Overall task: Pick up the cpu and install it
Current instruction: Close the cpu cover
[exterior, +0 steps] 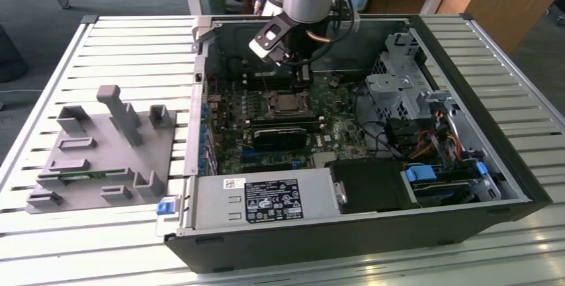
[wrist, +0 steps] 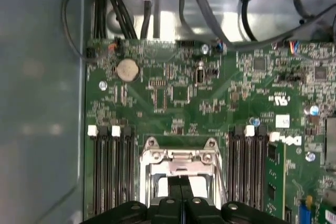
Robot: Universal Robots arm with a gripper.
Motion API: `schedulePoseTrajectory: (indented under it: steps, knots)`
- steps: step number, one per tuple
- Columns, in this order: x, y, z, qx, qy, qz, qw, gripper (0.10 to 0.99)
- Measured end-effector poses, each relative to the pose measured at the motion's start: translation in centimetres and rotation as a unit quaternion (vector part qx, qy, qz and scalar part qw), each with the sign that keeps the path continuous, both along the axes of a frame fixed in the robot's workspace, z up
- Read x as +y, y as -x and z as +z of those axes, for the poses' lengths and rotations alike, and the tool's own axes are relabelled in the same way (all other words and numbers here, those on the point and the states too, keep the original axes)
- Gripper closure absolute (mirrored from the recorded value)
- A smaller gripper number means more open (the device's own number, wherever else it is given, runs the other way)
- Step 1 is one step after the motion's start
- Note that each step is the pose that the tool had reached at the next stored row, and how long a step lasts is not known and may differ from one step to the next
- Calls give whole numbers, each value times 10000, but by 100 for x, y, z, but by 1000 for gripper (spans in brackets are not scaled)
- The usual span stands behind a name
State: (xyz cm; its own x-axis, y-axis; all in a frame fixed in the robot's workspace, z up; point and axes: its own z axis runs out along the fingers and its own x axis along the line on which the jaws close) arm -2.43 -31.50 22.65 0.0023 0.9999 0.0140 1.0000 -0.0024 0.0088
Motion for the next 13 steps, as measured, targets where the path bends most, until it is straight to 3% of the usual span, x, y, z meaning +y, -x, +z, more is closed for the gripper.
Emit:
schedulePoseTrajectory:
  steps: [7,13]
  knots:
    - [-9,62,-89,35,0,0,10000,980]
    - [-9,202,-124,40,0,0,10000,980]
